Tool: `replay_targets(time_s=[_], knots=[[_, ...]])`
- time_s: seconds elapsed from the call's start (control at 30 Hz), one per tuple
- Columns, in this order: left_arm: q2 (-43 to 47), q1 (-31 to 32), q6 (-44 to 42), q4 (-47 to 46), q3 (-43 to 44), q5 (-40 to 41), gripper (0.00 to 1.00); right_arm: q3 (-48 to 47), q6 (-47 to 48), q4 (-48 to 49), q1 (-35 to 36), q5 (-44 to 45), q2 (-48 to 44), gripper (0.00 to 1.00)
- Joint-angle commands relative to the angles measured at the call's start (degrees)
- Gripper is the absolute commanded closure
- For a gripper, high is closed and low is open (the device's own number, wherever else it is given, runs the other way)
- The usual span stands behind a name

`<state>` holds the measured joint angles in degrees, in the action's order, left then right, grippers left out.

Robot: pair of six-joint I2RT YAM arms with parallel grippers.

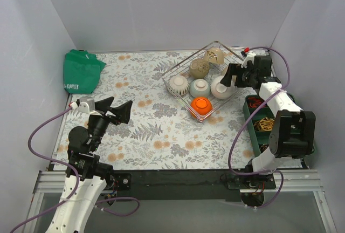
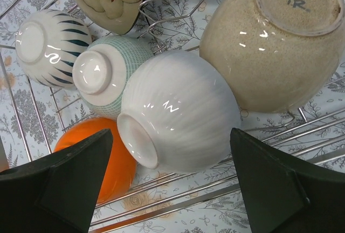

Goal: Unload the bowls from the dish rack

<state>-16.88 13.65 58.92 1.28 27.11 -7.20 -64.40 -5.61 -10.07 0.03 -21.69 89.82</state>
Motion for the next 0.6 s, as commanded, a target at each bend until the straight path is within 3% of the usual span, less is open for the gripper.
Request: replay_targets(time_s=[0.0,0.57], knots=[[-0.6,0.24,-1.0,-0.75,0.4,-1.76,0.02,-4.68,3.49,-2.58,-1.26,-3.18,3.24,0.01],[-5.35,0.59,-2.66,-2.86,0.4,-10.73,0.02,-12.15,10.35,-11.55,-3.81,-14.34,14.5,0.01]])
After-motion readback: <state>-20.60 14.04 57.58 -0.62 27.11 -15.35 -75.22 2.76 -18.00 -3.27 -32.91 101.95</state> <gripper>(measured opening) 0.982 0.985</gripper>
